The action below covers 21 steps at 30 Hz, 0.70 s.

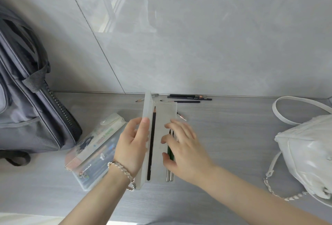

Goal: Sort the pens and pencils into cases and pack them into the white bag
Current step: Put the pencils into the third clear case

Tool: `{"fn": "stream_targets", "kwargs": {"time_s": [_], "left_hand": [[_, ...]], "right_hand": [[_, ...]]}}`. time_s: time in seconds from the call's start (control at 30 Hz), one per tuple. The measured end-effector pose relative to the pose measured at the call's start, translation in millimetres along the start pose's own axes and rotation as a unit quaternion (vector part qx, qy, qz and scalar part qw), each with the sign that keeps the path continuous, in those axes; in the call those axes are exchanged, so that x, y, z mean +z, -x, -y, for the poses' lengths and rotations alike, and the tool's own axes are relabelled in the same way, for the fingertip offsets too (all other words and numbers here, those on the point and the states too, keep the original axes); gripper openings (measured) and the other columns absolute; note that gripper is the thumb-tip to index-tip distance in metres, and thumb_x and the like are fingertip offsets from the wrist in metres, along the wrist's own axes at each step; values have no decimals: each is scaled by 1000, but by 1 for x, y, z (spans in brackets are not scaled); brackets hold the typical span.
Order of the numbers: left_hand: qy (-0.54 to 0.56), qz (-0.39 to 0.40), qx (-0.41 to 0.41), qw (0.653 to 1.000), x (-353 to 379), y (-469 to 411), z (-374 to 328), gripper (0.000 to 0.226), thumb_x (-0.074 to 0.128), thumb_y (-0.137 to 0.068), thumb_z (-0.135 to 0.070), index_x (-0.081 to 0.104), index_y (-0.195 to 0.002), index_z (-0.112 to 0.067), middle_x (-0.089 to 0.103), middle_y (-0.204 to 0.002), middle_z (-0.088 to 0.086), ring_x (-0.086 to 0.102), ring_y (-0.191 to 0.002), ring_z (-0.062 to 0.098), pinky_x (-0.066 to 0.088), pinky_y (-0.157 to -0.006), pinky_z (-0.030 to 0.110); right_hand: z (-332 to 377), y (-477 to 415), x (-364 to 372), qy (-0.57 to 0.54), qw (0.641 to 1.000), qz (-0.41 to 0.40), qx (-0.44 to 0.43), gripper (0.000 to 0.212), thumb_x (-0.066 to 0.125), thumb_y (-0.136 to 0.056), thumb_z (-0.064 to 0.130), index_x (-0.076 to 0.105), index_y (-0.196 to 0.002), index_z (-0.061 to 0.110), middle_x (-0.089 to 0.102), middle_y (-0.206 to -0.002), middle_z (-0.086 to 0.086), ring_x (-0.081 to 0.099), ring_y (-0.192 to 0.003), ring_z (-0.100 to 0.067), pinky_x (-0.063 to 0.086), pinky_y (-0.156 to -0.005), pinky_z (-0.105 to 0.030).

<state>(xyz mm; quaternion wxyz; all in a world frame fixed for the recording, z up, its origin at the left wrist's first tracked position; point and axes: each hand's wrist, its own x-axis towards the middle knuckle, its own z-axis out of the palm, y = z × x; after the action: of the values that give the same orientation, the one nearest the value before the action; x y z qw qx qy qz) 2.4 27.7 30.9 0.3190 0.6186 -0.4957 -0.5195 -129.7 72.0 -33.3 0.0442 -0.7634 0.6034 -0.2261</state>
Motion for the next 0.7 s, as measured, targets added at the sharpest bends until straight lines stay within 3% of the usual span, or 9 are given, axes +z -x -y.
{"fn": "stream_targets", "kwargs": {"time_s": [0.1, 0.2, 0.27, 0.33, 0.37, 0.5, 0.6, 0.7], "left_hand": [[-18, -11, 4, 1000, -9, -6, 7, 31, 46, -84, -52, 59, -93, -25, 52, -76, 11, 50, -70, 20, 47, -65, 39], [-10, -36, -14, 999, -21, -15, 11, 26, 48, -86, -48, 59, -92, -25, 58, -78, 8, 54, -73, 22, 50, -70, 42], [4, -59, -29, 998, -29, -22, 13, 24, 46, -92, -40, 59, -98, -20, 61, -81, 5, 57, -76, 20, 51, -73, 42], [10, -79, -34, 996, -35, -27, 13, 20, 44, -93, -36, 59, -90, -23, 62, -80, 4, 58, -75, 19, 51, -69, 39], [11, -87, -35, 996, -37, -29, 14, 19, 44, -94, -36, 59, -85, -25, 62, -79, 4, 58, -75, 19, 51, -68, 38], [17, -91, -48, 995, -40, -33, 16, 20, 44, -94, -35, 58, -82, -26, 61, -80, 5, 58, -75, 20, 52, -71, 41], [19, -85, -59, 994, -37, -33, 18, 26, 44, -93, -37, 59, -98, -17, 62, -84, 8, 58, -79, 22, 52, -73, 43], [10, -77, -60, 995, -34, -34, 22, 30, 43, -93, -37, 58, -106, -15, 62, -84, 5, 59, -81, 21, 51, -65, 35]], "right_hand": [[0, -1, 6, -106, 994, -12, -4, 25, 50, -81, 34, 54, -101, 19, 49, -125, -7, 34, -128, -20, 26, -108, -31], [-20, -10, 14, -150, 981, -42, 113, 24, 52, -85, 27, 58, -103, 13, 55, -115, -8, 46, -115, -20, 35, -100, -28], [-42, -18, 24, -105, 961, 69, 247, 26, 52, -88, 24, 57, -109, 11, 56, -113, -9, 52, -108, -25, 41, -90, -30], [-56, -22, 35, -64, 892, 234, 381, 35, 53, -89, 32, 49, -115, 9, 57, -113, -10, 56, -103, -28, 43, -78, -31], [-58, -23, 42, -59, 864, 272, 419, 41, 55, -88, 35, 46, -116, 7, 60, -111, -11, 59, -100, -29, 44, -73, -31], [-56, -21, 56, -96, 847, 214, 477, 46, 63, -82, 20, 39, -117, 2, 65, -100, -13, 63, -92, -32, 48, -69, -33], [-57, -21, 56, -118, 846, 202, 480, 37, 62, -80, 8, 41, -109, 4, 64, -99, -16, 64, -89, -34, 53, -72, -37], [-59, -19, 55, -107, 840, 225, 482, 39, 63, -80, 7, 39, -111, 4, 62, -108, -17, 62, -97, -33, 52, -78, -36]]}}
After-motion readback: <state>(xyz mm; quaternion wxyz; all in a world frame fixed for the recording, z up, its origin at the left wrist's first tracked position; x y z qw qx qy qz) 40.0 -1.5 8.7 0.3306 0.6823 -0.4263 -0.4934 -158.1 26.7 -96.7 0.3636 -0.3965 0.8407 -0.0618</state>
